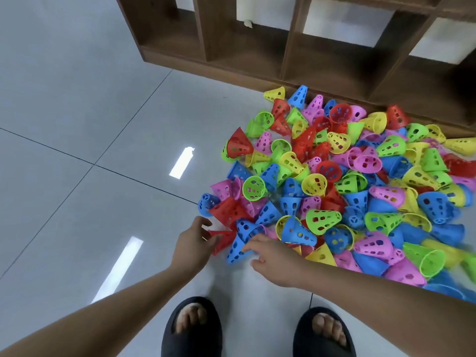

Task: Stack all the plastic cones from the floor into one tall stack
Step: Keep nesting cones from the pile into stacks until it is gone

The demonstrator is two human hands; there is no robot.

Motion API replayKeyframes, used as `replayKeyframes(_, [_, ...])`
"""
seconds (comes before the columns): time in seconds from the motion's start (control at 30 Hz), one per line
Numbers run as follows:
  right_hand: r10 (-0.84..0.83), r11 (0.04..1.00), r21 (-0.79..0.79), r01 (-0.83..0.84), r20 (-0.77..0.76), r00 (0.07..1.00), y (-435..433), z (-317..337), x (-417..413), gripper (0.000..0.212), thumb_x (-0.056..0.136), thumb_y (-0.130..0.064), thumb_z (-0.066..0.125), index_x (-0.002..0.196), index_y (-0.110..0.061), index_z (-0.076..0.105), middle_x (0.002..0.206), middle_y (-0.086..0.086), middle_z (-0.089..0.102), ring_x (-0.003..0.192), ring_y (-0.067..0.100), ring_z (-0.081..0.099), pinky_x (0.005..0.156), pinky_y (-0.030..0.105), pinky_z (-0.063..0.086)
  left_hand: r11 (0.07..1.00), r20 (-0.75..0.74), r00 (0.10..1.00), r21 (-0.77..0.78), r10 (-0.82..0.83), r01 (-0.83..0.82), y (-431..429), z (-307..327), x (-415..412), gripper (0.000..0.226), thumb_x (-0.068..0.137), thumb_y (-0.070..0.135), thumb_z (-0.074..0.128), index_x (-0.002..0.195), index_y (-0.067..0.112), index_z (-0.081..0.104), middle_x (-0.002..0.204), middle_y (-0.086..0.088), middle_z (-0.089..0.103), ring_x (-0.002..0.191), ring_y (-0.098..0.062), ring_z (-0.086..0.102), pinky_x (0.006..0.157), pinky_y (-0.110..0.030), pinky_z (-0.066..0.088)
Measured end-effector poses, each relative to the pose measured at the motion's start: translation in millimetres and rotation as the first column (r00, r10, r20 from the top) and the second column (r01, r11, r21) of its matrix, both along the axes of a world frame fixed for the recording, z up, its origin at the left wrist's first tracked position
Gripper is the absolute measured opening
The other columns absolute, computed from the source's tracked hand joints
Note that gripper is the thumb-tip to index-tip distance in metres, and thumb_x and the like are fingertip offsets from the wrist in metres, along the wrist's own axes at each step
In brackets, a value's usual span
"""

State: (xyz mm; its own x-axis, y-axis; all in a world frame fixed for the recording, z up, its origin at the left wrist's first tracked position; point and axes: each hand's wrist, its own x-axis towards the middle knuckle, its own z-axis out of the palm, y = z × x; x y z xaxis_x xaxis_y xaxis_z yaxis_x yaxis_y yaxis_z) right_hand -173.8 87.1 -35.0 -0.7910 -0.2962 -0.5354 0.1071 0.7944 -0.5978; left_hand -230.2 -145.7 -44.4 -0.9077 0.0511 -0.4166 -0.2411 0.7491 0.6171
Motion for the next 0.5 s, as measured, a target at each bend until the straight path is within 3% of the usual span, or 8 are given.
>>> replayKeyframes(0.17, [-0.141,0.988,-0.078,0.133,-0.107,0.984,-6.7,-14.6,7.7,0.022,0.100,-0.021,0.061,0.119,-0.027,0.071,0.112,-0.015,0.061,0.090,0.009,0.063,0.086,0.037,0.056,0.949,-0.003,0.962,0.165,0.274,-0.270,-0.5,-6.2,2.0,0.026,0.091,0.028,0.079,0.110,0.029,0.061,0.081,0.006,0.076,0.077,-0.008,0.072,0.066,-0.031,0.056])
replayKeyframes(0.27, [-0.268,0.956,-0.158,0.246,-0.133,0.954,-5.3,-12.3,21.8,0.007,0.100,-0.021,0.065,0.100,-0.028,0.066,0.089,-0.012,0.064,0.081,0.007,0.063,0.073,0.030,0.053,0.898,0.037,0.925,0.229,0.378,-0.376,-7.6,-11.7,12.1,0.017,0.092,0.030,0.079,0.104,0.028,0.067,0.080,0.008,0.079,0.081,-0.012,0.073,0.067,-0.032,0.054])
replayKeyframes(0.33, [-0.401,0.897,-0.233,0.377,-0.067,0.914,-3.1,-8.0,35.6,0.014,0.101,-0.021,0.066,0.095,-0.030,0.057,0.080,-0.005,0.066,0.076,0.009,0.066,0.070,0.028,0.053,0.876,0.089,0.918,0.279,0.385,-0.394,-13.2,-18.2,22.9,0.008,0.094,0.027,0.079,0.097,0.025,0.072,0.080,0.006,0.080,0.081,-0.015,0.075,0.069,-0.033,0.054])
replayKeyframes(0.4, [-0.497,0.815,-0.321,0.482,0.040,0.867,-0.3,-3.6,48.0,0.017,0.102,-0.020,0.068,0.103,-0.028,0.053,0.085,0.003,0.068,0.077,0.012,0.071,0.073,0.026,0.055,0.873,0.131,0.929,0.319,0.346,-0.370,-17.8,-24.6,32.6,0.004,0.096,0.024,0.078,0.093,0.022,0.077,0.082,0.003,0.081,0.081,-0.016,0.077,0.073,-0.032,0.056])
replayKeyframes(0.5, [-0.522,0.715,-0.415,0.563,0.220,0.824,3.4,-1.2,63.6,0.016,0.102,-0.015,0.067,0.116,-0.019,0.058,0.087,0.006,0.073,0.079,0.015,0.074,0.073,0.026,0.054,0.890,0.191,0.944,0.326,0.268,-0.319,-19.4,-32.7,44.9,0.010,0.100,0.019,0.073,0.092,0.018,0.080,0.084,0.001,0.081,0.075,-0.010,0.074,0.067,-0.023,0.051])
